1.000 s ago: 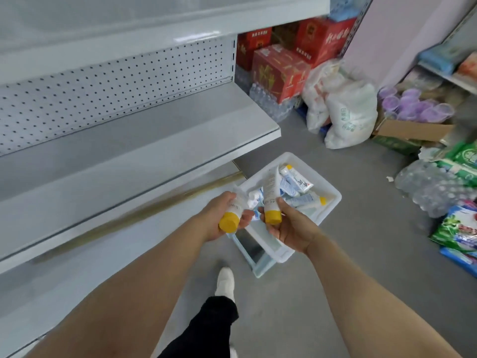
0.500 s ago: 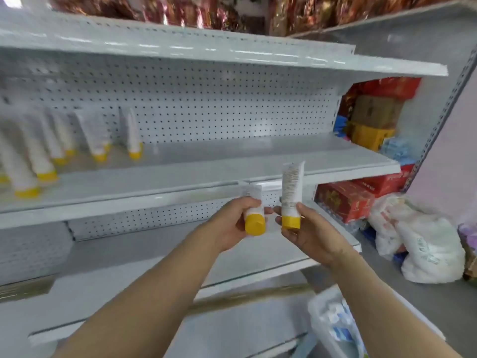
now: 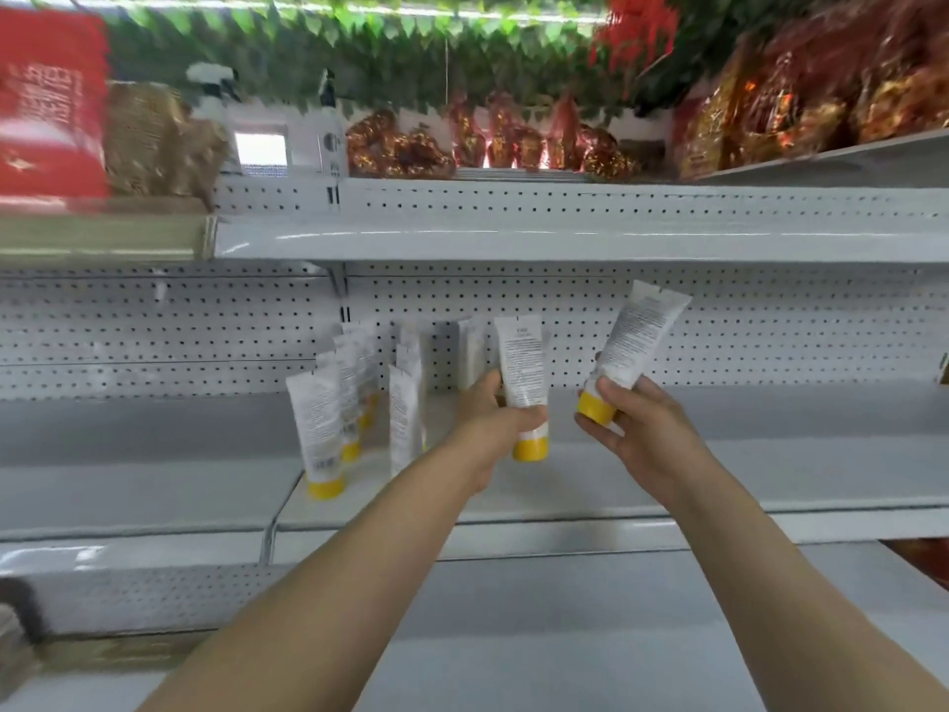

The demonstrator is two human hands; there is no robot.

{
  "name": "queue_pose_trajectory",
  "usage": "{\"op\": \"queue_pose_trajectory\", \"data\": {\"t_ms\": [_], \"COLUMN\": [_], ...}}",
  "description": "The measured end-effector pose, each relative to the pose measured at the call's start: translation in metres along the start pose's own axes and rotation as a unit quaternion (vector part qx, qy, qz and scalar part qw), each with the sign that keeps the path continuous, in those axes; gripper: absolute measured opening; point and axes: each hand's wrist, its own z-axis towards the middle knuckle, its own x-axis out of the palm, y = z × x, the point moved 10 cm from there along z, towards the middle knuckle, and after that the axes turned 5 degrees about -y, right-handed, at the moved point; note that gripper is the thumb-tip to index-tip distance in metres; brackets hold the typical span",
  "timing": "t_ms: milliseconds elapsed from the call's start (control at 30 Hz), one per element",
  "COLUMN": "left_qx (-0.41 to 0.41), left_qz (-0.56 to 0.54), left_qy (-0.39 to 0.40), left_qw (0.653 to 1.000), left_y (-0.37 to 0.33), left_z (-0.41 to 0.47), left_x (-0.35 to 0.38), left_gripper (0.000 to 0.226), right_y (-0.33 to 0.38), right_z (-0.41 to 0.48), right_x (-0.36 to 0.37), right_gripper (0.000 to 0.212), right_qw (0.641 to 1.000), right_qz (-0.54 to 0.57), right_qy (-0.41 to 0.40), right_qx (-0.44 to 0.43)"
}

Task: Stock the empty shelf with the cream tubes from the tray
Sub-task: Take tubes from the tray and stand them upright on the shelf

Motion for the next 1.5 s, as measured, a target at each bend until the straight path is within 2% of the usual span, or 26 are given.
{"op": "queue_pose_trajectory", "data": {"t_ms": [133, 333, 500, 667, 800, 1367, 1500], "left_qx": [0.018, 0.001, 0.006, 0.001, 0.002, 0.032, 0.007], "left_qz": [0.021, 0.038, 0.086, 0.125, 0.149, 0.187, 0.183], "left_qy": [-0.062, -0.157, -0.218, -0.275, -0.280, -0.282, -0.272], "left_qw": [0.998, 0.987, 0.972, 0.953, 0.948, 0.940, 0.945], "left_y": [0.019, 0.048, 0.055, 0.061, 0.068, 0.076, 0.084], "left_z": [0.015, 0.033, 0.046, 0.059, 0.063, 0.074, 0.076], "left_x": [-0.014, -0.024, -0.034, -0.048, -0.051, -0.054, -0.055], "left_gripper": [0.043, 0.039, 0.032, 0.026, 0.029, 0.030, 0.032], "right_y": [-0.018, -0.032, -0.048, -0.055, -0.061, -0.084, -0.084], "right_z": [0.008, 0.024, 0.044, 0.063, 0.073, 0.088, 0.089], "right_x": [-0.001, -0.018, -0.033, -0.041, -0.037, -0.026, -0.027], "right_gripper": [0.026, 0.032, 0.034, 0.034, 0.038, 0.035, 0.034], "right_qw": [0.993, 0.972, 0.955, 0.934, 0.918, 0.906, 0.903], "right_qz": [-0.092, -0.190, -0.238, -0.318, -0.368, -0.404, -0.409], "right_qy": [-0.072, -0.136, -0.173, -0.163, -0.145, -0.122, -0.124], "right_qx": [-0.011, -0.024, -0.019, -0.017, -0.016, -0.037, -0.035]}}
